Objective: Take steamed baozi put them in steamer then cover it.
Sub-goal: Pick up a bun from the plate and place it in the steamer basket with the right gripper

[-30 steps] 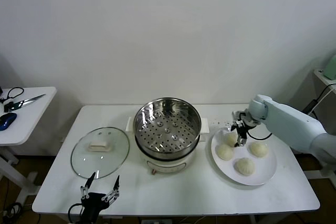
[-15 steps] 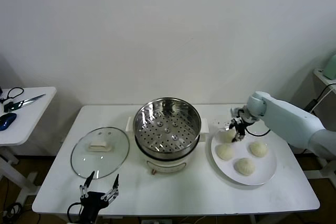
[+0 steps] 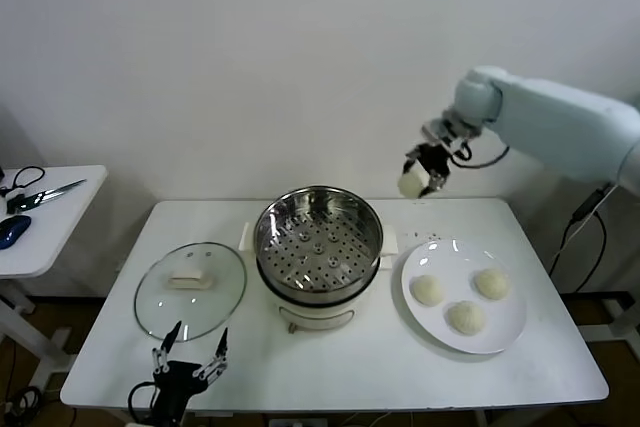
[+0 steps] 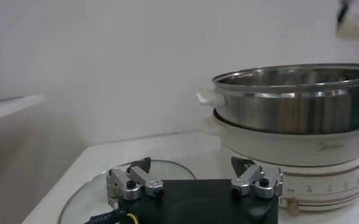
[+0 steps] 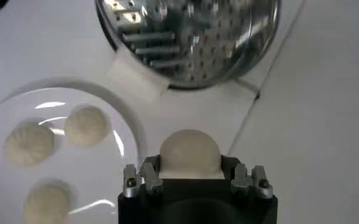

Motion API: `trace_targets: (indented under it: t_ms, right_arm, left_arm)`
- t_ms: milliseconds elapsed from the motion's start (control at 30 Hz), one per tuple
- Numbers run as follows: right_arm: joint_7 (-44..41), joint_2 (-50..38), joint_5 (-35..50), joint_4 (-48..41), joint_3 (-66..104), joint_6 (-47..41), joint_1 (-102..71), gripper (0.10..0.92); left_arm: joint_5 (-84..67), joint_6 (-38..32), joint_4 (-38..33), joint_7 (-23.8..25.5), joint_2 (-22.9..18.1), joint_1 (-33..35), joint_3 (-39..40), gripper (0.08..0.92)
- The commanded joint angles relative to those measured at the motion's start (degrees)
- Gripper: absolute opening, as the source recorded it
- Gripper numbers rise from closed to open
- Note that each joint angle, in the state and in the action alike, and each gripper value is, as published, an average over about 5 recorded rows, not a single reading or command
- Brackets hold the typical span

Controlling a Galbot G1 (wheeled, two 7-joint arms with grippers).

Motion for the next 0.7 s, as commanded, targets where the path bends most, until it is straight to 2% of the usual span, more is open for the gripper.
trace_targets:
  t_ms: [33, 167, 433, 700]
  right_arm:
    - [1.6, 8.3, -0.6, 12.4, -7.1, 14.9, 13.5, 0.653]
    - [5.0, 11.9, -8.9, 11.6, -1.3, 18.2, 3.8, 0.653]
    - [8.7, 16.6, -27.7, -3.4, 5.4, 25.8, -12.5, 0.653]
    - [10.3, 18.7, -34.2, -14.2, 8.5, 27.7, -20.5, 0.653]
  left_arm:
    - [0.0, 0.0, -0.1, 0.0, 0.1, 0.0, 0.1, 0.823]
    - [-0.3, 0.0, -0.1, 0.0, 0.2, -0.1, 0.0, 0.823]
    - [-0.4, 0.0, -0.7, 0.0, 0.3, 0.3, 0.5, 0.823]
    - [-0.3, -0.2, -0.4, -0.1, 0.1, 0.5, 0.5, 0.823]
